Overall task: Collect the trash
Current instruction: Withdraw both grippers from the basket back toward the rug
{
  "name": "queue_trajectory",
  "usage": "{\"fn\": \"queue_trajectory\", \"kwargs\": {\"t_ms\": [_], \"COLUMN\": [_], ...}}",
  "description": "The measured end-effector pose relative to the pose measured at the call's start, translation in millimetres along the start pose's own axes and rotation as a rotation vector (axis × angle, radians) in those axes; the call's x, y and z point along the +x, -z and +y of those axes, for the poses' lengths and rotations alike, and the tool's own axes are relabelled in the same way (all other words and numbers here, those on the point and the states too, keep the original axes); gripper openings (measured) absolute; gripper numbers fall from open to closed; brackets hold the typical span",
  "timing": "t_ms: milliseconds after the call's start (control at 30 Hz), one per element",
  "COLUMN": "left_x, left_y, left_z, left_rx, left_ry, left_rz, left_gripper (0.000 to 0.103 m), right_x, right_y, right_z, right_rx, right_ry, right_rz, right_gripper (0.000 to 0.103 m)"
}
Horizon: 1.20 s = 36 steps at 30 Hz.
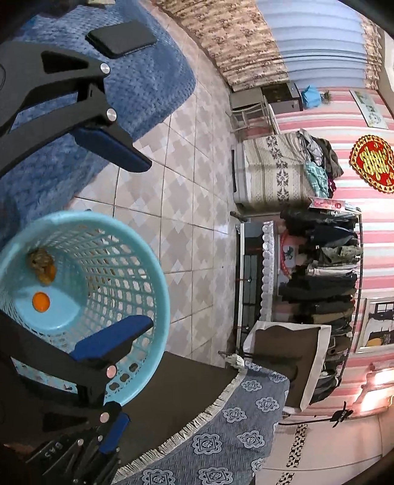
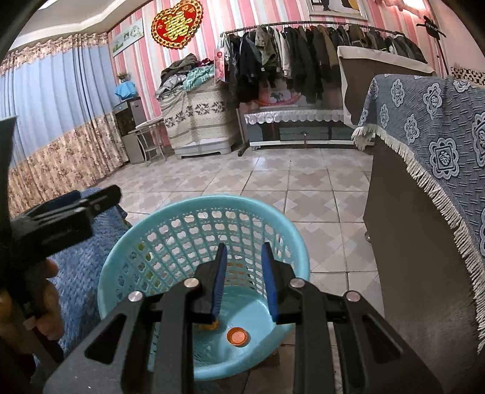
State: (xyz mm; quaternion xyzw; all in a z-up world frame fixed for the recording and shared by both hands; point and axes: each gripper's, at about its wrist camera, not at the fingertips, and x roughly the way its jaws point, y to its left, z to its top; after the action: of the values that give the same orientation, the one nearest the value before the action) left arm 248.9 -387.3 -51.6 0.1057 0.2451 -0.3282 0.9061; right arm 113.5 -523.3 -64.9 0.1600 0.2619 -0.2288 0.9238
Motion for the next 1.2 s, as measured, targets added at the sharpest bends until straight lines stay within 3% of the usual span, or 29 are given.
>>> {"fn": "queue_trajectory", "kwargs": {"t_ms": [367, 433, 467, 500, 767, 1200], "left_x": [-6.0, -8.3, -10.1, -11.4, -21.5, -41.6], "left_y": [1.2, 1.8, 1.7, 1.7, 3.2, 5.6], "left_z": [18.5, 20.0, 21.8, 22.6, 33.0, 56.3], "left_rx": [-0.01, -0.009, -0.009, -0.011, -0.028, -0.055], "left_ry": [-0.049, -0.052, -0.056, -0.057, -0.076, -0.114], "left_rz": [0.008, 0.006, 0.004, 0.003, 0.0, -0.012], "left_gripper": [0.096, 0.096, 0.096, 0.096, 0.096, 0.098], "right_x": [28.5, 29.6, 28.8, 27.7, 21.6, 15.9], "right_y": [-5.7, -7.3, -8.1, -8.5, -9.1, -13.1], "right_z": [26.0, 27.8, 27.9, 28.1, 29.8, 27.4], "right_rx": [-0.03, -0.03, -0.027, -0.024, -0.021, 0.004], "right_ry": [-0.031, -0.04, -0.043, -0.045, -0.023, -0.009], "right_rz": [0.062, 0.06, 0.052, 0.044, 0.027, 0.036], "right_gripper": [0.026, 0.042, 0.059, 0.065, 0.092, 0.099]}}
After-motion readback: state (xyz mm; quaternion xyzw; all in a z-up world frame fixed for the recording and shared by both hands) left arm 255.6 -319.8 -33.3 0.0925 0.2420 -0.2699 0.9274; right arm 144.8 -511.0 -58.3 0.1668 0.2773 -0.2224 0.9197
